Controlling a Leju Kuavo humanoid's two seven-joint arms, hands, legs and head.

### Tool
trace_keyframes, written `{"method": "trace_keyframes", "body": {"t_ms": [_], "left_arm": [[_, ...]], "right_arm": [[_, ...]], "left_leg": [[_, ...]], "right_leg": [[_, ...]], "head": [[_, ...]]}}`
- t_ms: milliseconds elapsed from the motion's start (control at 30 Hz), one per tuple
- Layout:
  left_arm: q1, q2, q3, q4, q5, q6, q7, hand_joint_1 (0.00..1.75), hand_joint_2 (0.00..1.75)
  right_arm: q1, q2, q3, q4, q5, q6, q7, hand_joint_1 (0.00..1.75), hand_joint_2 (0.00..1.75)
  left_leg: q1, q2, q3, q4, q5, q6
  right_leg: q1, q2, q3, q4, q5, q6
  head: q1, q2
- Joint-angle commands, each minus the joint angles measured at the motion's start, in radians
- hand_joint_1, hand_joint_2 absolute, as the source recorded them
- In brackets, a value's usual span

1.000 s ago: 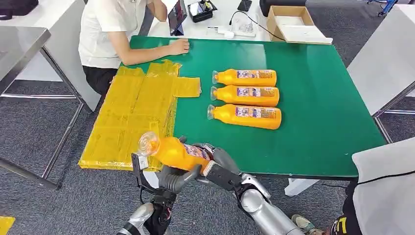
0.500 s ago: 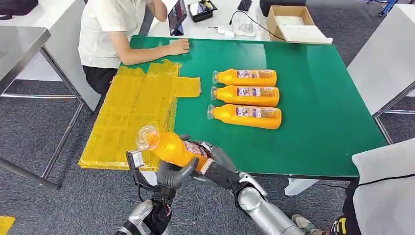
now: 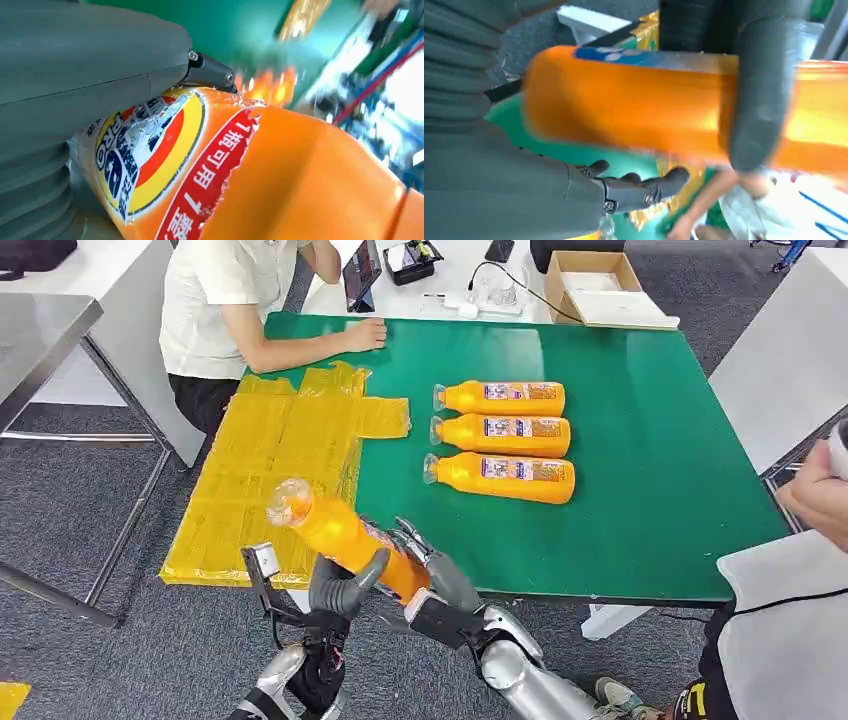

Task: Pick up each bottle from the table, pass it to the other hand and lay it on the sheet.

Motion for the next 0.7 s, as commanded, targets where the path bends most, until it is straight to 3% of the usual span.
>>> {"method": "trace_keyframes", "body": {"t_ms": [33, 133, 367, 400, 433, 533, 600, 667, 700], "left_arm": [[-0.088, 0.051, 0.116, 0.172, -0.328, 0.331, -0.130, 1.75, 1.75], [-0.119, 0.064, 0.146, 0.232, -0.500, 0.499, -0.158, 1.75, 1.75], [-0.121, 0.051, 0.182, 0.242, -0.574, 0.519, -0.155, 1.75, 1.75], [-0.124, 0.043, 0.226, 0.253, -0.644, 0.521, -0.156, 1.75, 1.75], [-0.132, 0.008, 0.355, 0.261, -0.882, 0.521, -0.148, 1.75, 1.75], [-0.170, 0.006, 0.432, 0.281, -1.121, 0.521, -0.104, 1.75, 1.75], [-0.209, 0.001, 0.509, 0.283, -1.524, 0.521, -0.013, 1.75, 1.75], [-0.308, 0.051, 0.414, 0.453, -1.685, 0.519, 0.131, 1.75, 1.75], [-0.361, 0.070, 0.368, 0.538, -1.732, 0.433, 0.209, 1.75, 1.75]], "right_arm": [[0.063, -0.015, 0.038, -0.140, 0.048, -0.051, -0.010, 0.00, 0.00], [0.074, -0.013, 0.038, -0.161, 0.061, -0.063, -0.016, 0.00, 0.00], [0.078, -0.014, 0.031, -0.165, 0.066, -0.062, -0.020, 0.00, 0.00], [0.082, -0.013, 0.027, -0.168, 0.069, -0.068, -0.024, 0.00, 0.00], [0.086, -0.009, 0.022, -0.175, 0.072, -0.073, -0.032, 0.00, 0.00], [0.096, -0.003, 0.007, -0.189, 0.074, -0.070, -0.038, 0.00, 0.00], [0.096, 0.002, 0.000, -0.197, 0.072, -0.060, -0.052, 0.00, 0.00], [0.091, 0.011, -0.008, -0.194, 0.071, -0.045, -0.057, 0.00, 0.00], [0.087, 0.016, -0.011, -0.190, 0.072, -0.035, -0.056, 0.00, 0.00]], "left_leg": [[0.001, 0.000, 0.007, -0.001, -0.002, -0.002], [0.001, 0.001, 0.005, -0.001, -0.002, -0.002], [0.001, 0.001, 0.005, -0.001, -0.001, -0.001], [0.001, 0.001, 0.004, -0.001, -0.001, -0.001], [0.001, 0.001, 0.003, -0.001, 0.000, -0.001], [0.001, 0.001, 0.005, -0.001, -0.001, -0.002], [0.001, 0.000, 0.001, 0.000, 0.000, -0.001], [0.001, 0.000, 0.002, 0.000, 0.000, -0.001], [0.001, -0.001, 0.004, 0.000, -0.001, -0.002]], "right_leg": [[0.001, -0.001, 0.007, 0.000, -0.003, -0.003], [0.001, 0.000, 0.005, 0.000, -0.002, -0.003], [0.001, 0.000, 0.004, 0.000, -0.002, -0.002], [0.001, 0.000, 0.004, -0.001, -0.001, -0.002], [0.000, 0.001, 0.003, -0.001, 0.000, -0.001], [0.001, 0.001, 0.005, 0.000, -0.001, -0.003], [0.001, -0.001, 0.001, 0.000, -0.001, -0.002], [0.001, -0.001, 0.002, 0.000, -0.001, -0.002], [0.001, -0.001, 0.004, 0.001, -0.002, -0.003]], "head": [[0.000, 0.000], [0.000, 0.000], [0.000, 0.000], [0.000, 0.000], [0.000, 0.000], [0.000, 0.000], [0.000, 0.000], [0.000, 0.000], [0.000, 0.000]]}}
